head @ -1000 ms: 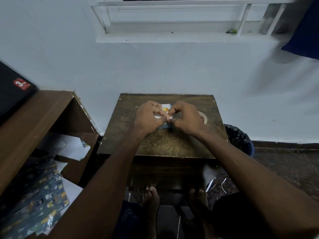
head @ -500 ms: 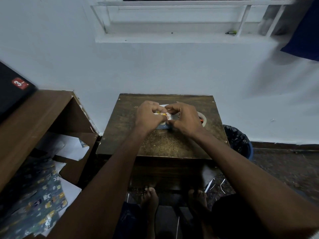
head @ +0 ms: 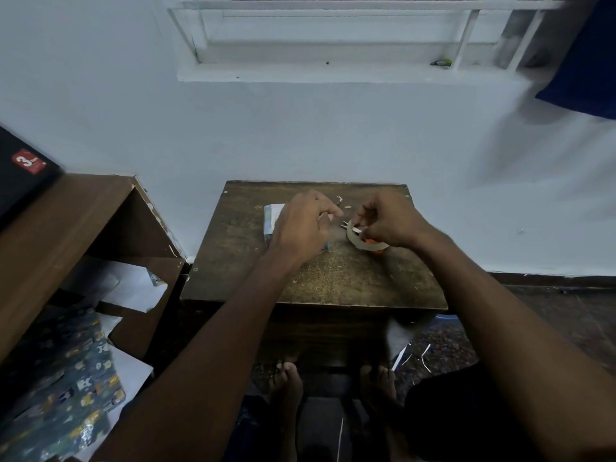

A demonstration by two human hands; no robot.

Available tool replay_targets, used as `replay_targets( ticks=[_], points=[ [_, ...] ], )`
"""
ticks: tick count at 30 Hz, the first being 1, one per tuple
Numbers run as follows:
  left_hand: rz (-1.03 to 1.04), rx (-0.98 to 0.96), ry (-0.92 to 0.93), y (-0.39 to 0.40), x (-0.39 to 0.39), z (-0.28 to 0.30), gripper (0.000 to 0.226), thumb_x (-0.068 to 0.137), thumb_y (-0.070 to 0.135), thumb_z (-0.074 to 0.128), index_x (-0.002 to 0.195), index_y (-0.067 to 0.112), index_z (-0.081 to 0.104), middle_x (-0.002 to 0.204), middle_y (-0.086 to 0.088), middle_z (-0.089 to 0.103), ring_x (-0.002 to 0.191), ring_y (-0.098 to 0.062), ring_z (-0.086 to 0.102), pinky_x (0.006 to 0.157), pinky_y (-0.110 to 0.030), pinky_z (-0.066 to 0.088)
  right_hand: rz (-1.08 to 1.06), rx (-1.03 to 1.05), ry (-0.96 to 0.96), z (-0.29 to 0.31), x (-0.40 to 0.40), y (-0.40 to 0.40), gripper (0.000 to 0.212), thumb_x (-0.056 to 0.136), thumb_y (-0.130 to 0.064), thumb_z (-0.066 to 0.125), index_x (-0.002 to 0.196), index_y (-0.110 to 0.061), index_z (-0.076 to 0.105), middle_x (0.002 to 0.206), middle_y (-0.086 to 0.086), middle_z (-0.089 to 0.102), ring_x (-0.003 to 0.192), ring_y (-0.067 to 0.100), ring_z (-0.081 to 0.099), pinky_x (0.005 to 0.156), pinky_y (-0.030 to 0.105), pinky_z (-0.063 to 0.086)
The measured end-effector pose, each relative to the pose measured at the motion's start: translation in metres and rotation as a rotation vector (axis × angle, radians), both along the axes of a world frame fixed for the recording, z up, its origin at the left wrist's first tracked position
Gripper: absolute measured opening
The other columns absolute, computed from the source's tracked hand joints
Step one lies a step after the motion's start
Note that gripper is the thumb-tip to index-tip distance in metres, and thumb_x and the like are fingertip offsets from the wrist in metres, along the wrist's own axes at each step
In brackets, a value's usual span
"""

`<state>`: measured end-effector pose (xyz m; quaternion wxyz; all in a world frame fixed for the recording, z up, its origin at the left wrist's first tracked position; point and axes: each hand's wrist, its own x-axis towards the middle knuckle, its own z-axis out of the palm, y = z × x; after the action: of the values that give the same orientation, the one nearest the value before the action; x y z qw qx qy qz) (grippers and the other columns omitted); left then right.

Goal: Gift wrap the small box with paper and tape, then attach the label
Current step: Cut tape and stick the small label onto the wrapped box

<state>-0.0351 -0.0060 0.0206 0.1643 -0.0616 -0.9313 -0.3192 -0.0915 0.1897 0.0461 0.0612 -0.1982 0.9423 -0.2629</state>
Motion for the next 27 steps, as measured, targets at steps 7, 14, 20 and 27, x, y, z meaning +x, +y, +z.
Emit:
replay_targets(
  ticks=[7,14,20,27],
  points=[
    [-0.068,-0.046,0.0,0.007,-0.001,-0.005,0.025,0.096,0.009,0.066,0.104,0.027,0.081,0.114,0.009,0.069,0.111,-0.015,0.057,0.097,-0.038,0.049,-0.009,0.361,-0.005,-0.012,0.005,-0.005,0.026,0.068,-0.024,0.093,0.089,-0.017,0.078,0.095,0.003,0.074,0.089,0.024,0.067,0.073,0.032,0.054],
    [-0.075,0.057,0.022,0.005,-0.003,-0.005,0.023,0.096,0.011,0.069,0.111,0.025,0.08,0.114,0.009,0.069,0.112,-0.013,0.058,0.095,-0.035,0.05,-0.076,0.118,-0.046,0.012,0.004,0.008,0.003,0.078,-0.01,0.077,0.079,-0.012,0.076,0.071,0.001,0.069,0.071,0.019,0.063,0.059,0.028,0.043],
    [-0.099,0.259,0.037,0.009,-0.006,0.0,0.021,0.098,0.016,0.072,0.117,0.021,0.079,0.116,0.007,0.07,0.109,-0.008,0.064,0.096,-0.022,0.05,0.044,-0.116,-0.079,0.03,0.012,0.023,0.019,0.079,-0.009,0.085,0.078,-0.026,0.077,0.074,-0.003,0.075,0.056,-0.002,0.059,0.054,0.012,0.044],
    [-0.143,0.482,-0.046,0.009,-0.005,0.003,0.007,0.095,0.024,0.078,0.099,0.024,0.084,0.107,0.009,0.078,0.103,-0.01,0.07,0.093,-0.035,0.058,0.087,-0.221,-0.081,0.035,0.018,0.025,0.013,0.082,-0.011,0.084,0.082,-0.023,0.081,0.073,-0.005,0.076,0.064,0.006,0.063,0.065,0.027,0.05]
  ],
)
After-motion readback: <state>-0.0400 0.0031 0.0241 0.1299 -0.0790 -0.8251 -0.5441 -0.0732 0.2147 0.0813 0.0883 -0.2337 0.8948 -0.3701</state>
